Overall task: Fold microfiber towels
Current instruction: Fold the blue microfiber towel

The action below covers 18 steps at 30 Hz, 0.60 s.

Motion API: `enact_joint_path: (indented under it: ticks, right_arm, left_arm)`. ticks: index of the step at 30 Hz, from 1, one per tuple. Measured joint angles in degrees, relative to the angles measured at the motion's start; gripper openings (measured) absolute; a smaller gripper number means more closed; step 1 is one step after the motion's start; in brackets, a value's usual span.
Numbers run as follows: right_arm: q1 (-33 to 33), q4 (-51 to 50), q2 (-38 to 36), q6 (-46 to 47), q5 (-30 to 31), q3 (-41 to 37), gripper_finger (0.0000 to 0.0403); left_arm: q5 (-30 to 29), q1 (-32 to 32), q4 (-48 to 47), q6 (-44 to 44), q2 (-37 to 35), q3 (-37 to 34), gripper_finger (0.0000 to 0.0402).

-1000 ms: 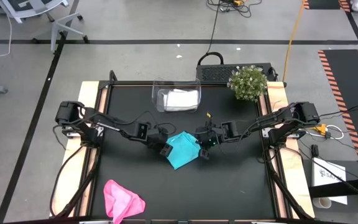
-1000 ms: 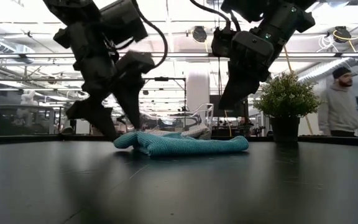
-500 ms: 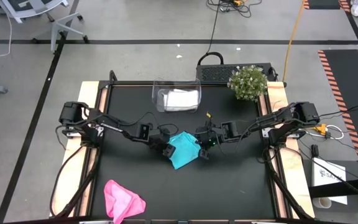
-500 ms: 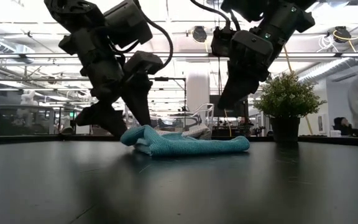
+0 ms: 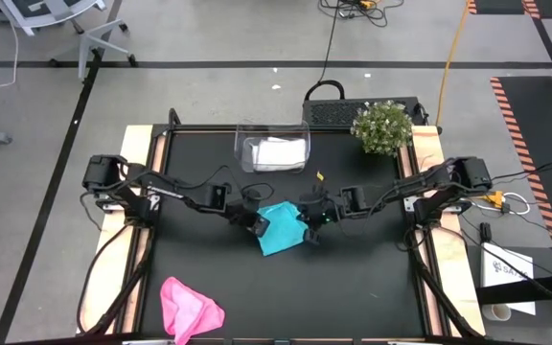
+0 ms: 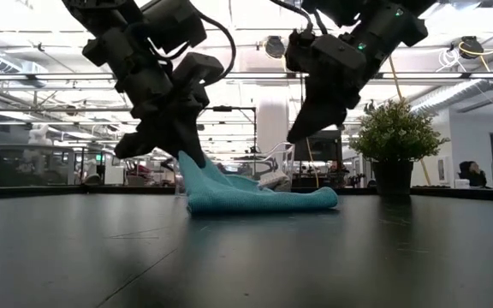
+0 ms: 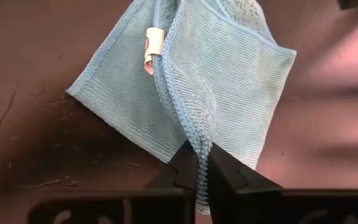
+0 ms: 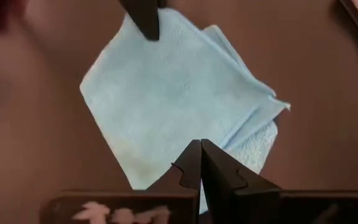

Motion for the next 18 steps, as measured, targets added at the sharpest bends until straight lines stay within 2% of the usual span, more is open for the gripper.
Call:
enact_joint_path:
  ticks: [3,7,13,18]
  right_arm:
    - [-1.8,1.8,1.2,-1.5,-1.9,0.0,0.0009]
    - [-4.2,5.0,4.2,-2.6,-6.8,0.0,0.0041]
    - [-6.4,7.4,9.0,-2.9,-8.7,0.0,0.011]
    - [-8.3,7.3,11.3,-3.2,-8.8,0.0,0.015]
  left_arm:
    - [0.0,0.0,0.0,0.0,0.0,0.0,0.0039]
    - [0.0,-0.1,-0.2,0.2,0.0,0.0,0.0047]
    - [0.0,-0.1,-1.2,0.5,0.0,0.0,0.003]
    - [0.0,-0.1,-1.2,0.8,0.0,0.0,0.0016]
